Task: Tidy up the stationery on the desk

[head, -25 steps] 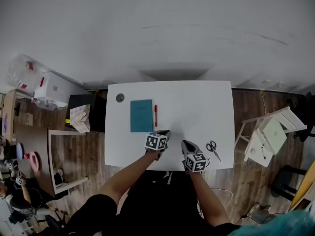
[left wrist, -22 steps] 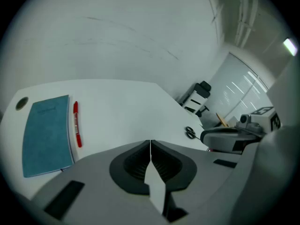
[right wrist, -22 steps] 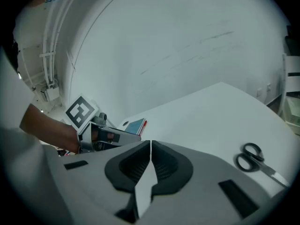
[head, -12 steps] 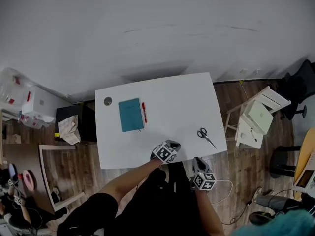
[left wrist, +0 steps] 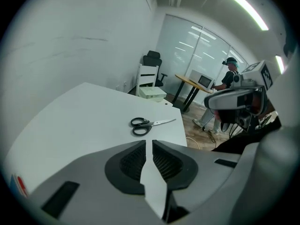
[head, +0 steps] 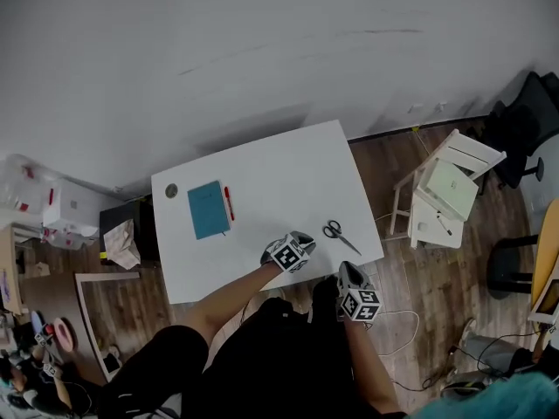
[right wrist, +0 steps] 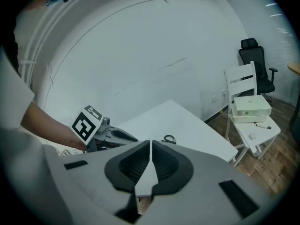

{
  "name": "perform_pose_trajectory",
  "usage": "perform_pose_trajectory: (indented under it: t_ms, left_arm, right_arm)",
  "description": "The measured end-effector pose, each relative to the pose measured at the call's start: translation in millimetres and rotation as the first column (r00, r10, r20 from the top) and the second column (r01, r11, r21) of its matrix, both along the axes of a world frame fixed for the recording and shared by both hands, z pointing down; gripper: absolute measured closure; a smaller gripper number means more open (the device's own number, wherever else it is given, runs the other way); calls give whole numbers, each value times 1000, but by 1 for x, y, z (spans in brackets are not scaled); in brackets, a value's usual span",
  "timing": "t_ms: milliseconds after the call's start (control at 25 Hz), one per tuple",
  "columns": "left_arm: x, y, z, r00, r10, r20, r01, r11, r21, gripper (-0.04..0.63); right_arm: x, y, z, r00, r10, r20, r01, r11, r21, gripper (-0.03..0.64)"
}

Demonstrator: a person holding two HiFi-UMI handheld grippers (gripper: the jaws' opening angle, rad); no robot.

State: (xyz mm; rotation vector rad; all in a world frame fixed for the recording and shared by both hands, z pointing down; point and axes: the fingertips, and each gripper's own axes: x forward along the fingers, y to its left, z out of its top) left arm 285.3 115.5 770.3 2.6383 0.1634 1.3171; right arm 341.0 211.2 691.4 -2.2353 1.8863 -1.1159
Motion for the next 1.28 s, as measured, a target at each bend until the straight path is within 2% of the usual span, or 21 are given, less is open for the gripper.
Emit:
perform_pose_trajectory:
  t_ms: [120, 240, 320, 560, 640, 720, 840, 880, 920, 1000, 1080, 1160, 1280]
  left_arm:
    - [19, 3, 8, 995, 80, 54, -82, 995, 50, 485]
    - [42, 5, 17, 982, 171, 84, -179, 978, 103, 482]
    - [52, 3, 26, 967, 222, 129, -238, 962, 135, 482]
    - [71, -13, 46, 925, 302, 230, -343, 924, 169, 481]
    - [76, -18, 51, 906, 341, 251, -390, 902, 182, 482]
    - [81, -16, 53, 871, 413, 267, -470, 859, 204, 482]
    - [84, -6, 53, 772, 546, 326, -623, 752, 216, 480]
    - [84, -4, 54, 744, 571, 348, -656, 725, 212, 480]
    - [84, -4, 57, 726, 584, 363, -673, 711, 204, 480]
    - [84, -3, 61, 718, 586, 375, -677, 714, 179, 479]
    - [84, -4, 63, 726, 580, 370, -664, 732, 156, 476]
    - [84, -3, 63, 726, 583, 365, -661, 737, 138, 472]
    - [84, -3, 64, 695, 614, 374, -690, 716, 108, 472]
  right_arm:
    - [30, 0, 4, 999, 10, 31, -10, 1000, 5, 578]
    - [53, 3, 11, 999, -5, 44, 5, 1000, -15, 578]
    - [66, 7, 17, 999, -6, 53, 7, 1000, -29, 578]
    - [95, 12, 33, 992, 7, 123, -2, 999, -42, 578]
    - [100, 7, 33, 992, -16, 126, 21, 999, -39, 578]
    - [105, 1, 32, 991, -36, 125, 41, 999, -36, 578]
    - [113, -4, 31, 991, -51, 122, 56, 998, -36, 578]
    - [116, -5, 31, 991, -54, 121, 59, 998, -36, 578]
    - [118, -6, 32, 991, -57, 122, 62, 997, -37, 578]
    - [121, -6, 33, 990, -65, 124, 70, 997, -40, 578]
    - [123, -6, 36, 989, -76, 124, 83, 995, -48, 578]
    - [124, -6, 40, 988, -83, 129, 91, 994, -59, 578]
    - [126, -7, 45, 986, -85, 141, 95, 993, -68, 578]
